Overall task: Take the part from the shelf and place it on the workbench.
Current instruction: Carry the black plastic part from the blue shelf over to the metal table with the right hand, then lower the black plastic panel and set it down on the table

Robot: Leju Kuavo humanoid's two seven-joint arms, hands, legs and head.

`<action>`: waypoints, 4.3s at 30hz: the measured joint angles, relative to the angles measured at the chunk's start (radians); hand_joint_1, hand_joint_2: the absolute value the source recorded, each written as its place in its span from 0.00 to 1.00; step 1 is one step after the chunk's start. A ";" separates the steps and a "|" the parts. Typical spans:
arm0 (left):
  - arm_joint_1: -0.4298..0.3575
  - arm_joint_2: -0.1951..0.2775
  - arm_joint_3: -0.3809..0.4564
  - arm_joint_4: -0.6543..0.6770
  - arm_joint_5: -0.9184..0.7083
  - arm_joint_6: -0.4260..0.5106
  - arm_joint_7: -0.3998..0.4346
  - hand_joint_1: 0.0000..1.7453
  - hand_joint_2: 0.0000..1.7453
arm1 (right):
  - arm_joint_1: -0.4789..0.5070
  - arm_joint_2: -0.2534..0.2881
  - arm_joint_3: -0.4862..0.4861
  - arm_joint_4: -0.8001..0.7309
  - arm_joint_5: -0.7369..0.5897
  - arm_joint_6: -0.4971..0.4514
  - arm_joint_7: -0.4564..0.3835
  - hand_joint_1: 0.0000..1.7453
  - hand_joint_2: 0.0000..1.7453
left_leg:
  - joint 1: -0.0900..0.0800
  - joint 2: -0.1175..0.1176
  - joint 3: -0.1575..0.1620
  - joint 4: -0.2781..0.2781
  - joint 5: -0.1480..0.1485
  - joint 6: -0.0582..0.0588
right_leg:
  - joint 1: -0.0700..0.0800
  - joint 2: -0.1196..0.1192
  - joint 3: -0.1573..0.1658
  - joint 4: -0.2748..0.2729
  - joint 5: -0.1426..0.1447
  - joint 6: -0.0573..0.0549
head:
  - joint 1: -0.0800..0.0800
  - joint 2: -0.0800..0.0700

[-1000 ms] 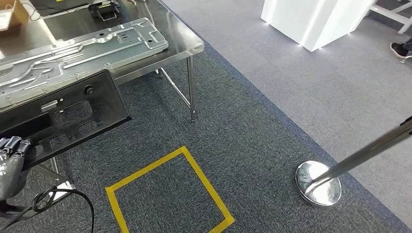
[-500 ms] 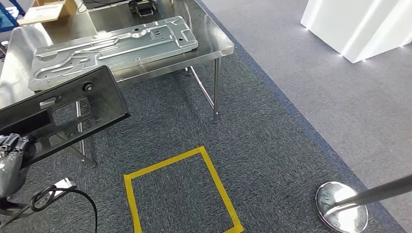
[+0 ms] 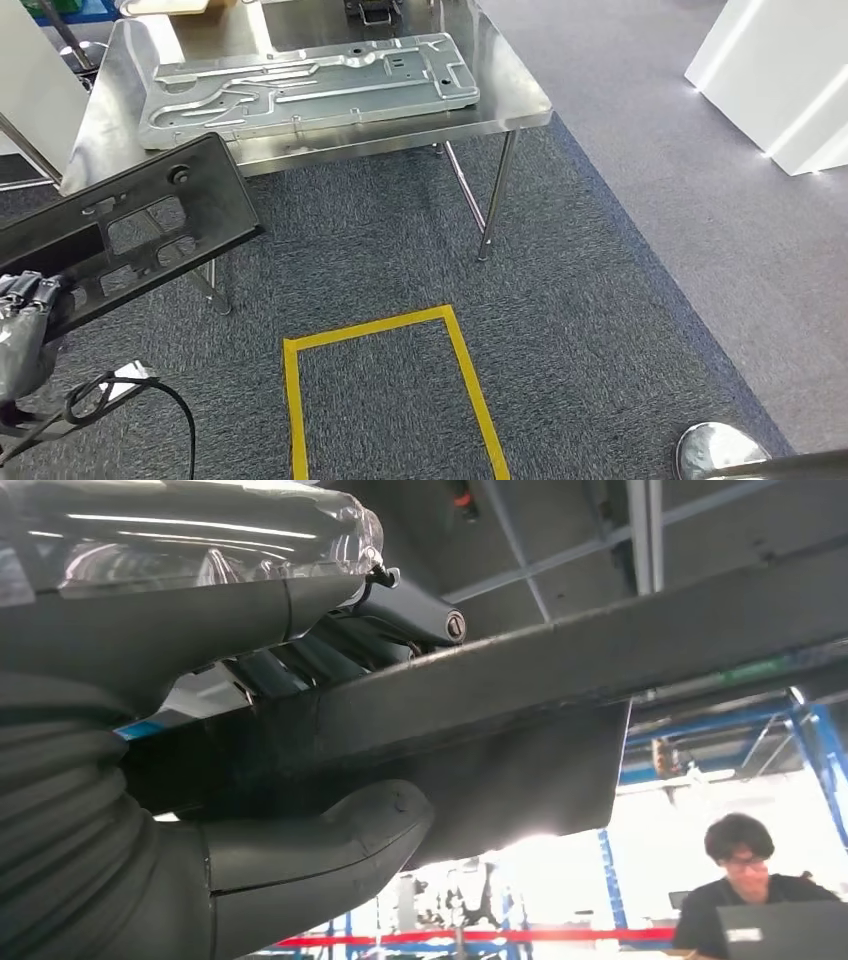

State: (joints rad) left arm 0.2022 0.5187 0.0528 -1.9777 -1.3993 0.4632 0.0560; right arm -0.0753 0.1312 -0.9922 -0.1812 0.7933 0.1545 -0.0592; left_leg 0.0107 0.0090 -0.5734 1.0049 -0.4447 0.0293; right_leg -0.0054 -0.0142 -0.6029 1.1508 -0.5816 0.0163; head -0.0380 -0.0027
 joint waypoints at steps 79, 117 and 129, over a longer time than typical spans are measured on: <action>-0.143 -0.012 -0.300 0.125 0.046 -0.023 -0.085 1.00 1.00 | 0.003 -0.005 -0.020 0.002 0.009 0.023 -0.005 0.00 1.00 | 0.010 -0.015 -0.072 0.263 -0.190 -0.057 | -0.004 0.019 0.058 -0.150 0.102 -0.044 | 0.000 0.000; -0.164 -0.015 -0.350 0.156 0.043 -0.026 -0.085 1.00 1.00 | 0.007 -0.002 -0.021 0.003 0.008 0.024 -0.004 0.00 1.00 | -0.010 -0.004 -0.019 0.028 -0.046 -0.043 | 0.002 0.021 0.092 -0.133 0.060 -0.037 | 0.000 0.000; -0.204 -0.023 -0.393 0.165 0.036 -0.033 -0.112 1.00 1.00 | 0.005 -0.003 -0.021 0.003 0.007 0.027 -0.007 0.00 1.00 | 0.000 -0.012 0.075 0.000 -0.057 -0.005 | -0.007 0.018 -0.086 0.068 0.038 0.004 | 0.000 0.000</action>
State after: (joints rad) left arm -0.0023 0.4958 -0.3399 -1.8127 -1.3632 0.4300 -0.0565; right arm -0.0699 0.1287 -1.0132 -0.1785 0.8003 0.1810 -0.0663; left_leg 0.0110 -0.0027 -0.4980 1.0047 -0.5019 0.0245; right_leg -0.0120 0.0034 -0.6892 1.2188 -0.5433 0.0203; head -0.0379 -0.0027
